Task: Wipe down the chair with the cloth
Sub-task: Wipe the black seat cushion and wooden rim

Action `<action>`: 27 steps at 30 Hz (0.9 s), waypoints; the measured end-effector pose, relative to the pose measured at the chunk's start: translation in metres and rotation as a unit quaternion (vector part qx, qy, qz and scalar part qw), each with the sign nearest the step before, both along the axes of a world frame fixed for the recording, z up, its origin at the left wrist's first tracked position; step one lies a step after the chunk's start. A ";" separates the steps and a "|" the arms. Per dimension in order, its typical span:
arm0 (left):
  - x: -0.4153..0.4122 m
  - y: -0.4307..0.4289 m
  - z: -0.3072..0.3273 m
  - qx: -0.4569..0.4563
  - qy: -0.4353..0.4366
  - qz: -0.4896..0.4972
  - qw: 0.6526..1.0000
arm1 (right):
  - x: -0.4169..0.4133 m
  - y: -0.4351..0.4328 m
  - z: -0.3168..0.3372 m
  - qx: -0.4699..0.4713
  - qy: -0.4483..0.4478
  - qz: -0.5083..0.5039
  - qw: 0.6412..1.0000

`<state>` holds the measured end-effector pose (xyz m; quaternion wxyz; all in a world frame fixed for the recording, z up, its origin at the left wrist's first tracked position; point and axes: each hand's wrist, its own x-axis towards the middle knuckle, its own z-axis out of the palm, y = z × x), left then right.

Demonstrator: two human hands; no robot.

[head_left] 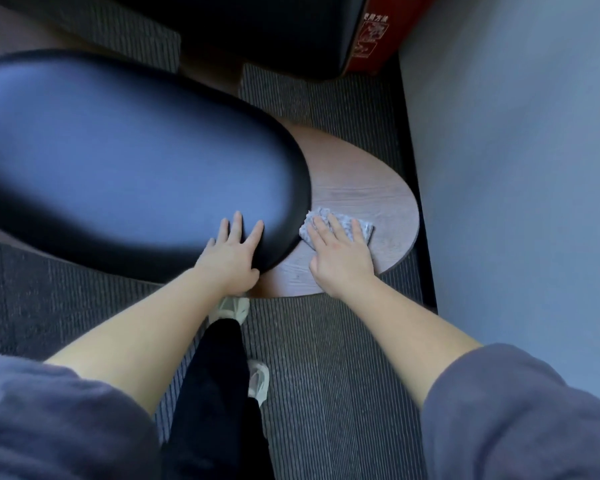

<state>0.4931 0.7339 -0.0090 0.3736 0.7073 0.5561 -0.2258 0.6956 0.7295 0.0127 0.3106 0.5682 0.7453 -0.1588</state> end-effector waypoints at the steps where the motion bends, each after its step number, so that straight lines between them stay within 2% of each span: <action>1: 0.004 0.009 -0.001 -0.001 -0.002 -0.003 1.000 | 0.003 0.011 -0.002 -0.001 -0.005 0.002 1.000; 11: 0.030 0.130 -0.021 -0.060 -0.008 0.005 0.998 | 0.023 0.134 -0.038 -0.018 -0.008 0.003 1.000; 17: 0.038 0.185 -0.037 -0.114 0.051 -0.028 0.992 | 0.015 0.200 -0.072 -0.030 0.029 0.040 0.998; 27: 0.040 0.214 -0.061 -0.194 0.083 -0.050 0.976 | -0.011 0.277 -0.130 -0.089 0.177 -0.042 0.979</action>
